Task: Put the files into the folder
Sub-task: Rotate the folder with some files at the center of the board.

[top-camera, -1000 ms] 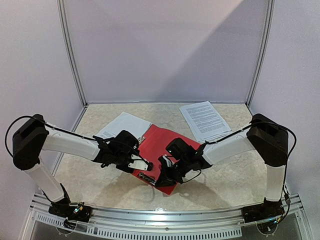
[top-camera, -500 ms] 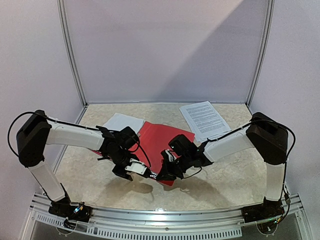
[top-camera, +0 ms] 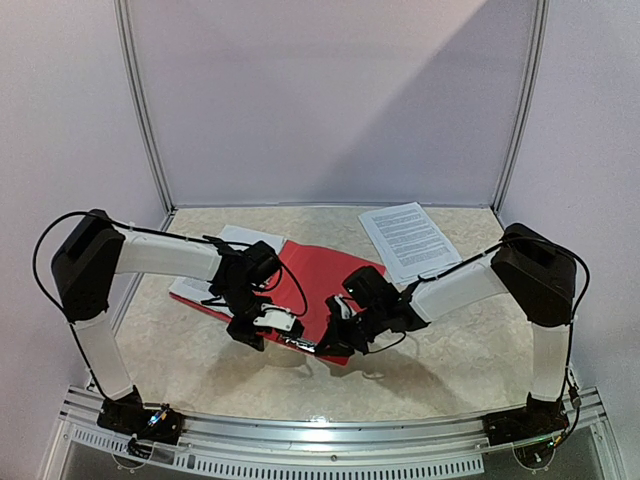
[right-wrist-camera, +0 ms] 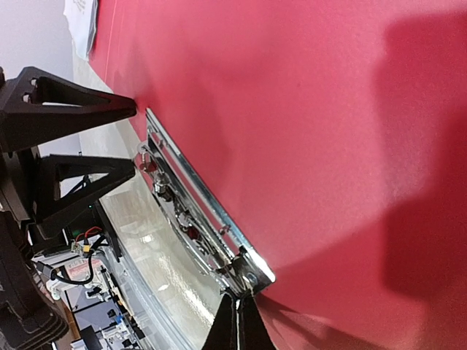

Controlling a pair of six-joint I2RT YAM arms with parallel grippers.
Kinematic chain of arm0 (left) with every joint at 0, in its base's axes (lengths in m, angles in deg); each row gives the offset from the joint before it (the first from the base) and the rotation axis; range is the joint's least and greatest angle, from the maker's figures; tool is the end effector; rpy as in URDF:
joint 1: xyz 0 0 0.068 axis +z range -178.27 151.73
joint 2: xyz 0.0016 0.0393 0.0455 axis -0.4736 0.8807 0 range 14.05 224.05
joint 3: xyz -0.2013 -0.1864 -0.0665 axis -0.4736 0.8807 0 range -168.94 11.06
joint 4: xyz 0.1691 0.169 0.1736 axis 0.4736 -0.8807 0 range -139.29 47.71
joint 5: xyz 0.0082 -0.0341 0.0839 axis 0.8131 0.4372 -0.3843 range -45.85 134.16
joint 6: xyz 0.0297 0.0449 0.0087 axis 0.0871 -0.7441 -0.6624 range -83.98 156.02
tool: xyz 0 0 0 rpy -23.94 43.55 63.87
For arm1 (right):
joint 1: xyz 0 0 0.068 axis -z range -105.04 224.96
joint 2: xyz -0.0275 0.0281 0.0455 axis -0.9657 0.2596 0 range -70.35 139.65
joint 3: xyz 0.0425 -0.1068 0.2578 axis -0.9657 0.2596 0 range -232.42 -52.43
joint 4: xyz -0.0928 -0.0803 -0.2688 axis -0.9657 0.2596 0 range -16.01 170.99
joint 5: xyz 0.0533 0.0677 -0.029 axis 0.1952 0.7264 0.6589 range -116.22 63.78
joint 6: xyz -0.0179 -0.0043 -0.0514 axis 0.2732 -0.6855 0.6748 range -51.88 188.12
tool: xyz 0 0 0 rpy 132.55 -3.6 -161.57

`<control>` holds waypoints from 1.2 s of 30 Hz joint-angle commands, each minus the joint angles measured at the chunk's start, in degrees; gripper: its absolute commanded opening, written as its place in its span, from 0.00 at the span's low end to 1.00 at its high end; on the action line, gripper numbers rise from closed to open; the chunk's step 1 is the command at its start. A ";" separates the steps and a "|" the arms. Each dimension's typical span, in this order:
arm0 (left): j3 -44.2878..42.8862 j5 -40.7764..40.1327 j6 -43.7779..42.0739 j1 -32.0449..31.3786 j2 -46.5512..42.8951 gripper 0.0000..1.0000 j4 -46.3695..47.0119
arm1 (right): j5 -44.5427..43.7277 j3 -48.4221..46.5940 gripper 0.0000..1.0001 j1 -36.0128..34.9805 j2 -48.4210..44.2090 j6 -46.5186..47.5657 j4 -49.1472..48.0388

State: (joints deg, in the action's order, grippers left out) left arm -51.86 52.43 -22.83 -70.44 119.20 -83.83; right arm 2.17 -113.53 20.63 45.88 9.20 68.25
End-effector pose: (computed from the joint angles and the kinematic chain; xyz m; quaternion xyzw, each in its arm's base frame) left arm 0.2572 -0.2403 0.1238 0.7711 0.6303 -0.0635 0.0641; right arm 0.2309 0.3514 0.0822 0.0486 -0.9119 -0.4075 0.0069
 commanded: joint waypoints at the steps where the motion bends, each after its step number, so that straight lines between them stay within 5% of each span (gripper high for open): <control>1: -0.27 -4.43 -3.01 0.82 7.27 0.45 -6.78 | -8.60 3.04 0.00 2.10 3.93 -1.64 7.32; 9: -0.91 -5.33 -7.59 -1.24 10.37 0.40 -11.44 | -14.61 0.56 0.00 2.41 5.81 0.01 11.76; 29: 2.44 -6.52 -8.90 -2.03 8.68 0.33 -10.10 | -10.01 -4.94 0.00 2.56 0.81 3.40 10.66; 36: 5.00 -5.19 -9.66 -2.39 5.29 0.17 -6.44 | -10.64 -3.52 0.00 3.67 7.27 1.76 11.82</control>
State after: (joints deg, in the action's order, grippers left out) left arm -53.34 48.21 -31.66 -72.12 120.46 -87.61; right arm -4.15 -118.77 22.62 46.91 11.63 74.06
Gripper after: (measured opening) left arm 0.209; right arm 0.006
